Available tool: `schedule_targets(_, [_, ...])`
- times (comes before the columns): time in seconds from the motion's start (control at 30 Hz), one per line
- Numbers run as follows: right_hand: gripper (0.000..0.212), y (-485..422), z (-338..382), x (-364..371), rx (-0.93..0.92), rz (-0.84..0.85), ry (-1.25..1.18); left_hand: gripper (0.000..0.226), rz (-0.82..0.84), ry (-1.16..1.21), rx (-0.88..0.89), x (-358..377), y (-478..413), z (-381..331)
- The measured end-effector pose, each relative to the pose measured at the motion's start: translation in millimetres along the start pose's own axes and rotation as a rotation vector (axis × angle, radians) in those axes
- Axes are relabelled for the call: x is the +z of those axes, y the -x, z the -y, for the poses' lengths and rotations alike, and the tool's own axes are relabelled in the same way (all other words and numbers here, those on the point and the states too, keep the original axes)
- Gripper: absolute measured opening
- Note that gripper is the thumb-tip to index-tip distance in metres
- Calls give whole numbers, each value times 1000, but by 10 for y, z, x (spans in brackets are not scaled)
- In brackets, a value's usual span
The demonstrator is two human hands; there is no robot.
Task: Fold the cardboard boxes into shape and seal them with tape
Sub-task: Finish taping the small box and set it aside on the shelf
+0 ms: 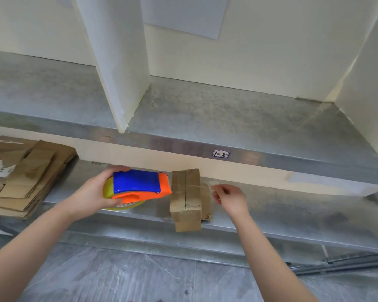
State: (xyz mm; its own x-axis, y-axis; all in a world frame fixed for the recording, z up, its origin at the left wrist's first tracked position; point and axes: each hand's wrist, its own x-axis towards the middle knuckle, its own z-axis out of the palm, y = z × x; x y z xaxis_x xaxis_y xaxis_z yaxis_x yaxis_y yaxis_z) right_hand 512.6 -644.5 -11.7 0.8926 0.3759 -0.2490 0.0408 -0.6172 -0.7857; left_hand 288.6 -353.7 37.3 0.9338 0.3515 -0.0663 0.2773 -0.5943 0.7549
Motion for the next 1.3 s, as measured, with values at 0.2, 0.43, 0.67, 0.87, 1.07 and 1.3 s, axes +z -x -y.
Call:
schedule_targets(0.2, [32,-164,-76,128,76,28,66,81,80,-41,9,-40,-263,117])
schedule_targets(0.43, [34,-241,-302,315,190,-24,-56,79,161,4,-8,113,-381,293])
schedule_targets(0.67, [21,-180,-445,556,119,-35,-22,83,163,2,-33,265,-431,390])
schedule_targets(0.87, [37,-75,-430,651,71,-141,-129,82,154,-30,-11,234,-452,386])
schedule_targets(1.07, [48,87,-457,586,-145,-195,51,83,144,-25,-13,264,-421,415])
schedule_targets(1.3, [65,251,-336,571,-108,40,0,85,142,-19,-11,295,-409,376])
